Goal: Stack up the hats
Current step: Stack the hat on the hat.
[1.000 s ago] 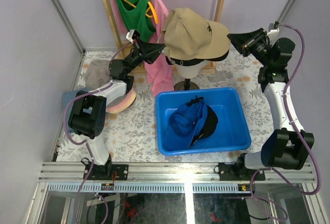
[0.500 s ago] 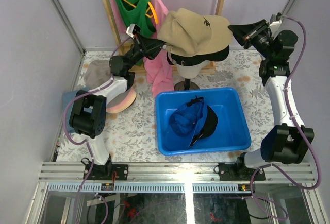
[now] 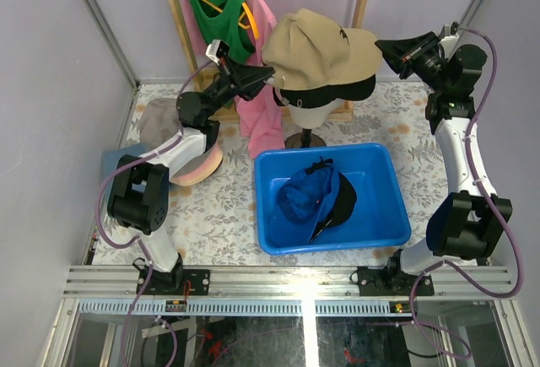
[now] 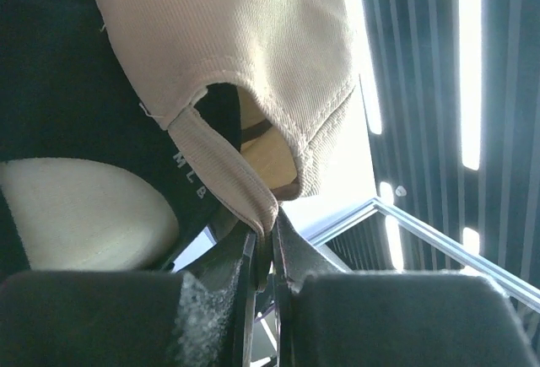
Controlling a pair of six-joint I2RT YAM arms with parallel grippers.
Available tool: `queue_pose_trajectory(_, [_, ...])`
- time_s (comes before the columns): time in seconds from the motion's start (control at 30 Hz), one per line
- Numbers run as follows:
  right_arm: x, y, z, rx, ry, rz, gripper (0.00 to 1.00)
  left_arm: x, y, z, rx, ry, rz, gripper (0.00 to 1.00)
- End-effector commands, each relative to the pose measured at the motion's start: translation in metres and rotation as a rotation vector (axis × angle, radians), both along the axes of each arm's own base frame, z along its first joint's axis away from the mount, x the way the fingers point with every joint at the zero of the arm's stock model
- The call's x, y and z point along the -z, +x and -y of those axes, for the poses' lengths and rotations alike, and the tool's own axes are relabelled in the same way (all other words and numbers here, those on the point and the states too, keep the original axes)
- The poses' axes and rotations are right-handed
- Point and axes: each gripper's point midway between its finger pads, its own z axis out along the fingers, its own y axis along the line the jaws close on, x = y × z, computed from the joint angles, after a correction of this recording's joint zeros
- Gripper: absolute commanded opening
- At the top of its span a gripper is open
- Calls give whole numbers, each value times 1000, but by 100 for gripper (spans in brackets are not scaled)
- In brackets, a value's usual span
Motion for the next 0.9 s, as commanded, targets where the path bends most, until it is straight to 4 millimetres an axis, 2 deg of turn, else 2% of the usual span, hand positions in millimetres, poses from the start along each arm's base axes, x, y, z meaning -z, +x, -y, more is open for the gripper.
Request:
queue_pose_trajectory(0.0, [-9,2,8,-1,19,10,6,-5,-16,8,16,39,61,7])
queue_pose_trajectory(0.3, [28,15,9,-19,17,-73,5,24,-17,13,11,63,2,9])
queue_pose_trajectory(0.5, [45,16,8,-36,-2,-111,5,46,-14,12,-10,76,-50,10])
queue_pose_trajectory(0.67, [55,16,7,-50,-10,-127,5,47,-9,8,-42,56,-63,14])
queue_pose_trajectory(0.87, [50,17,6,-55,-43,-105,5,35,7,-8,-123,-2,-60,22])
